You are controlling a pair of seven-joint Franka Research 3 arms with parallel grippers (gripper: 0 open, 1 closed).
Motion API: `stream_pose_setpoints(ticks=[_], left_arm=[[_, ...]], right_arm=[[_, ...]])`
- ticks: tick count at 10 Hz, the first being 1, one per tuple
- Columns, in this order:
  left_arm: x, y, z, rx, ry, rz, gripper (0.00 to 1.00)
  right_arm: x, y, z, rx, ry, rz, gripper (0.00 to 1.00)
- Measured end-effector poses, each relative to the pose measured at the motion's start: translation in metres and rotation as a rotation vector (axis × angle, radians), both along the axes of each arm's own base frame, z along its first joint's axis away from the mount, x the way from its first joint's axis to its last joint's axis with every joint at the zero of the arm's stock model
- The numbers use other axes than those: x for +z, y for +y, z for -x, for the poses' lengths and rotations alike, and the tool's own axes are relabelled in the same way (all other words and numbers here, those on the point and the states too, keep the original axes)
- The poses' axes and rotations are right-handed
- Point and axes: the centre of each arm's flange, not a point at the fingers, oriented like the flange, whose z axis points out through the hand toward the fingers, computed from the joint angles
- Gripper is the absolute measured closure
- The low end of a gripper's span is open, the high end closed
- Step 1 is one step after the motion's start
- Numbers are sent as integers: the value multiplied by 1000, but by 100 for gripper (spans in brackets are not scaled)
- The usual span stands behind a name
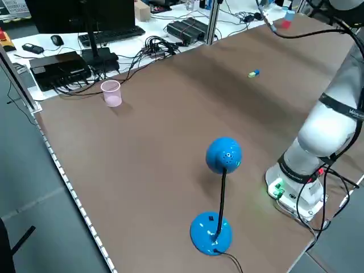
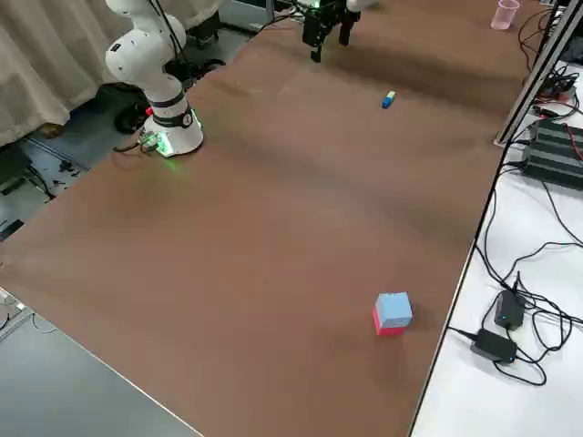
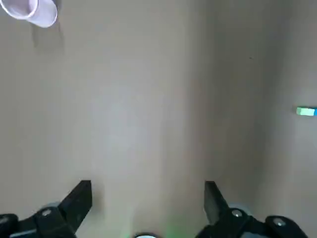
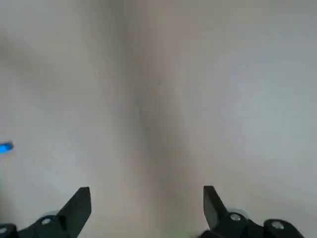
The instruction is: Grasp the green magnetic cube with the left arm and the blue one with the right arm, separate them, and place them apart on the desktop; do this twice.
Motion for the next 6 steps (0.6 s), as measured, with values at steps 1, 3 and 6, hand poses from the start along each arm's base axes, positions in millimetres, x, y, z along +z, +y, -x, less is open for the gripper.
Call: stream_pose_setpoints(ticks=[1, 3, 6], left_arm=[[-14, 1, -7, 85, 25, -6, 0], [-49, -7, -21, 253, 86, -27, 0], [-94, -36, -31, 461, 162, -53, 0]], right_arm=[[-8, 16, -5, -65, 1, -1, 0], [-31, 57, -21, -230, -19, -4, 0], [-61, 131, -31, -480, -45, -14, 0]])
